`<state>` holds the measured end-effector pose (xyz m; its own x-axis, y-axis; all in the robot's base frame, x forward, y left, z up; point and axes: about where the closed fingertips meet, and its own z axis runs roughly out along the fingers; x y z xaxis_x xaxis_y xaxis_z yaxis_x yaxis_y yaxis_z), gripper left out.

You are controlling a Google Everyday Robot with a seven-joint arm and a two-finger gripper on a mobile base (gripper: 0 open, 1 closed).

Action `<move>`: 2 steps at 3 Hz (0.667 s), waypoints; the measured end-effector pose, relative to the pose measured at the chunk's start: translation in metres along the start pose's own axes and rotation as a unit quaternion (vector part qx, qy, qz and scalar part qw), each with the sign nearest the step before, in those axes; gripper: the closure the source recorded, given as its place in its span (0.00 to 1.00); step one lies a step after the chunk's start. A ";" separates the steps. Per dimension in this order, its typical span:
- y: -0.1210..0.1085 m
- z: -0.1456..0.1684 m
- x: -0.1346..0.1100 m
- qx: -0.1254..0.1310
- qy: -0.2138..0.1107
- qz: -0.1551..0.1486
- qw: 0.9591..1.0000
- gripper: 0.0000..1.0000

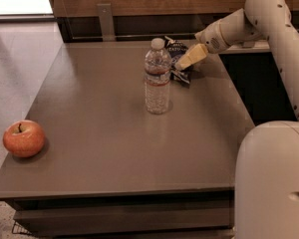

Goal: Move blue chip bag near apple

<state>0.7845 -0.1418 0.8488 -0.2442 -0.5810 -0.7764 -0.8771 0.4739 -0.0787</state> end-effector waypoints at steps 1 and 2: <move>0.010 0.017 0.004 -0.039 -0.010 0.005 0.999 0.00; 0.018 0.031 0.004 -0.062 -0.012 0.014 0.998 0.14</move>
Offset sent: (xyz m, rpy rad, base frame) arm -0.0036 0.0341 -0.0286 0.0871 0.1197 0.1023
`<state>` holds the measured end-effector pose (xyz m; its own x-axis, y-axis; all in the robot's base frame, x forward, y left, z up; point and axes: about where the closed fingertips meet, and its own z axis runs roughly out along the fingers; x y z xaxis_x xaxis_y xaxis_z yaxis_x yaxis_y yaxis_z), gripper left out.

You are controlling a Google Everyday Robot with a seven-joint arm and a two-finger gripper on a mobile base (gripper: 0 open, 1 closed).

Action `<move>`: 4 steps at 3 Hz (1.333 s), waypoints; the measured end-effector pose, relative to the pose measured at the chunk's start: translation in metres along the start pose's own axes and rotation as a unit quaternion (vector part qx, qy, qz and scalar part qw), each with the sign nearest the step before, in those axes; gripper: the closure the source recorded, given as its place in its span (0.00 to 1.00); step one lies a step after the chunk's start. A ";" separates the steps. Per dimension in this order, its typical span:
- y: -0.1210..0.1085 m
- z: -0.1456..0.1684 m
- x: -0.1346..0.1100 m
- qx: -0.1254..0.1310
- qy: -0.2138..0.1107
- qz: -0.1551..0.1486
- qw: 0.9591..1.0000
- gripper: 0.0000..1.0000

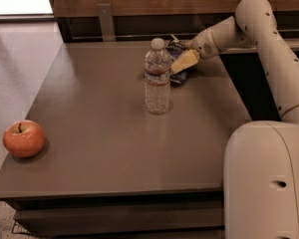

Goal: Move blue chip bag near apple

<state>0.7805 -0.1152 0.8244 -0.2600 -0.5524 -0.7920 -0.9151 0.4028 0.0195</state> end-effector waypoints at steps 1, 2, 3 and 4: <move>0.001 0.006 0.000 -0.004 0.001 0.001 1.000 0.39; 0.002 0.010 0.001 -0.007 0.001 0.001 1.000 0.63; 0.002 0.009 0.000 -0.007 0.001 0.001 1.000 0.87; 0.002 0.008 -0.002 -0.007 0.001 0.001 1.000 1.00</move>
Offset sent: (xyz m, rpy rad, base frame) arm 0.0004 0.0029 -0.0026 0.0012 0.0046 0.0041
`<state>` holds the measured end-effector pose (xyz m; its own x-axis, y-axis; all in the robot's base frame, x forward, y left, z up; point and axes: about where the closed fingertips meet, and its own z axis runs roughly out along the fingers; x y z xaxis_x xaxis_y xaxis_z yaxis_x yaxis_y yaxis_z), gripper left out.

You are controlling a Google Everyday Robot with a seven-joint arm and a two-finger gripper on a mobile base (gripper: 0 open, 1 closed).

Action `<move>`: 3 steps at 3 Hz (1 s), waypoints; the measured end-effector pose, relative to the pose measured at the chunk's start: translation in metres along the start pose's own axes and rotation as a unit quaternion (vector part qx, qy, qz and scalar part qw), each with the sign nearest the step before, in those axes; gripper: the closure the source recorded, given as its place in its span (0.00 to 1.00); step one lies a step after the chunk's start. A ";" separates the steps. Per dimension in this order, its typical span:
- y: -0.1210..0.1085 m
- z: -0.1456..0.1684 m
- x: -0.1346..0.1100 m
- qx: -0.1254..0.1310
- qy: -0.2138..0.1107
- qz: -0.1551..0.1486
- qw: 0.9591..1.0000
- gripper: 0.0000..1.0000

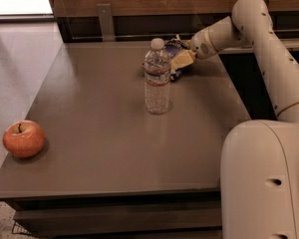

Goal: Move blue chip bag near apple

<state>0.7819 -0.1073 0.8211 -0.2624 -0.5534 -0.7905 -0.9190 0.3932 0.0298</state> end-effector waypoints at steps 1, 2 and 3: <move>0.000 0.000 0.000 0.000 0.000 0.000 1.000 1.00; 0.000 -0.001 -0.001 0.000 0.000 0.000 1.000 1.00; 0.000 -0.001 -0.001 0.000 0.000 0.000 1.000 1.00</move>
Offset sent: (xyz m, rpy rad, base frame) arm -0.0317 -0.0462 0.0489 -0.0753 -0.0373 -0.1276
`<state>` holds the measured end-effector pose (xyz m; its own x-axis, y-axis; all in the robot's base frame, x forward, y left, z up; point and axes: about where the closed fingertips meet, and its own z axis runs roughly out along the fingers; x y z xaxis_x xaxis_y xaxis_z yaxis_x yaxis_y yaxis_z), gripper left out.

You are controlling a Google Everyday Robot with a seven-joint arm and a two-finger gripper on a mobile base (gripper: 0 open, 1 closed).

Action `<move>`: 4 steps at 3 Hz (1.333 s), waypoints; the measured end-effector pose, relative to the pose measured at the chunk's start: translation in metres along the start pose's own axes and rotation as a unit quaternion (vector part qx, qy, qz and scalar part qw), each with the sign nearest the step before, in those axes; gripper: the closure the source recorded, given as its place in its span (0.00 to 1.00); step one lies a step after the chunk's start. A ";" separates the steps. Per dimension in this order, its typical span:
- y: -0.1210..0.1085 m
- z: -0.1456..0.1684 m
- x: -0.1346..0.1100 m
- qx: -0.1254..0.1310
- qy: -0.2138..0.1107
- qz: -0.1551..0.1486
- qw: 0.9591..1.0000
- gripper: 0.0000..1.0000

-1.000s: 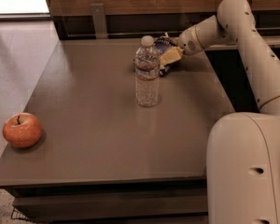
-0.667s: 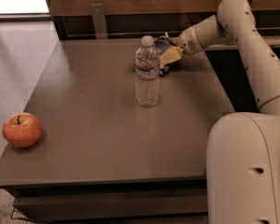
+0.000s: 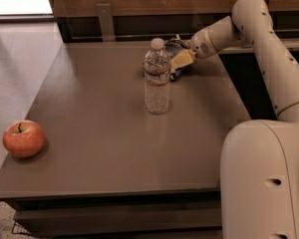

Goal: Move blue chip bag near apple

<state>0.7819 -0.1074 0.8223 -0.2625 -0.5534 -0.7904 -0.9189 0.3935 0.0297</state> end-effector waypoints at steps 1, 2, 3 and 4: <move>0.000 0.000 0.000 0.000 0.000 0.000 1.000 1.00; 0.000 -0.004 -0.001 0.004 0.000 0.001 1.000 1.00; -0.002 -0.050 -0.010 0.051 -0.001 0.011 0.999 1.00; 0.010 -0.143 -0.023 0.145 -0.004 0.032 0.989 1.00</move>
Offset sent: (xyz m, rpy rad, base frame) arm -0.0592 -0.1102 0.1325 -0.0656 -0.1454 -0.3275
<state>0.7368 -0.1960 0.9283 -0.3143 -0.5159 -0.7969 -0.7775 0.6216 -0.0958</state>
